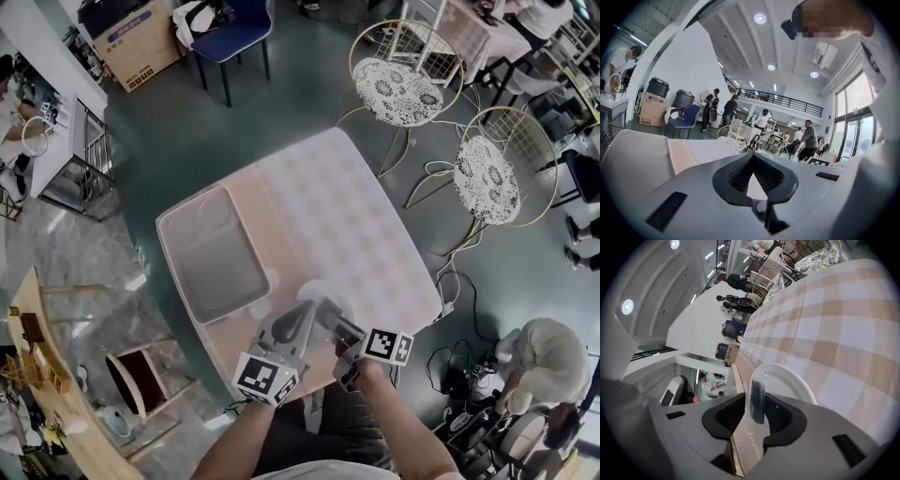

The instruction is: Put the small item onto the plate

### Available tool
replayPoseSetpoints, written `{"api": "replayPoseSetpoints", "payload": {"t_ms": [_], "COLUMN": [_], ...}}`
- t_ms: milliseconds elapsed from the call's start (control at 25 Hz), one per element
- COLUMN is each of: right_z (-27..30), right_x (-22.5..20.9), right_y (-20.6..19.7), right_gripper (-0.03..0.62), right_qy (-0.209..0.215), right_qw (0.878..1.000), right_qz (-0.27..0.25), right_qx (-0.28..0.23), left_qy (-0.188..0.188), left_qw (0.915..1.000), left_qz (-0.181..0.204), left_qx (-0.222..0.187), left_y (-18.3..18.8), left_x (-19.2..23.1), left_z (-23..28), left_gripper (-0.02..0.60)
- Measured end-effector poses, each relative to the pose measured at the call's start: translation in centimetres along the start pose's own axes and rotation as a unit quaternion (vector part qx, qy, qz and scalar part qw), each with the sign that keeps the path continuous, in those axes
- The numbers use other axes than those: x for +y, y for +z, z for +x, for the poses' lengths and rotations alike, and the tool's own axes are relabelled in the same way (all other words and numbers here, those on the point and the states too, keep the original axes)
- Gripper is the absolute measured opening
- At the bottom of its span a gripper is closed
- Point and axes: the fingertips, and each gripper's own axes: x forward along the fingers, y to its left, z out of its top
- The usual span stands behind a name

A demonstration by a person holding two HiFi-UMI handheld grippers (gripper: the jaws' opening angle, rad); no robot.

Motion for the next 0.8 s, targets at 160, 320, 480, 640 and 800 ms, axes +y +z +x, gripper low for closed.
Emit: {"api": "replayPoseSetpoints", "payload": {"t_ms": [160, 320, 480, 640, 800], "right_z": [0.1, -0.3, -0.4, -1.2, -2.1], "right_x": [-0.4, -1.2, -1.8, -1.9, -1.5], "right_y": [-0.2, -0.4, -0.7, -0.2, 0.6], "right_gripper": [0.149, 0.183, 0.215, 0.216, 0.216], "right_qy": [-0.032, -0.081, -0.133, -0.176, -0.196], "right_qw": [0.999, 0.995, 0.987, 0.975, 0.966], "right_qz": [-0.022, -0.043, -0.07, -0.118, -0.15], "right_qx": [0.013, 0.028, 0.054, 0.067, 0.07], "left_qy": [-0.001, 0.002, 0.002, 0.003, 0.006], "left_qw": [1.0, 1.0, 0.9999, 0.9999, 0.9998], "left_qz": [-0.001, -0.006, -0.011, -0.012, -0.014], "left_qx": [0.002, 0.004, 0.004, 0.005, 0.016], "left_y": [-0.1, -0.2, 0.2, 0.7, 0.7], "left_x": [0.1, 0.1, 0.0, -0.3, -0.5], "left_z": [0.0, 0.1, -0.1, -0.1, -0.1], "left_gripper": [0.005, 0.004, 0.003, 0.005, 0.004]}}
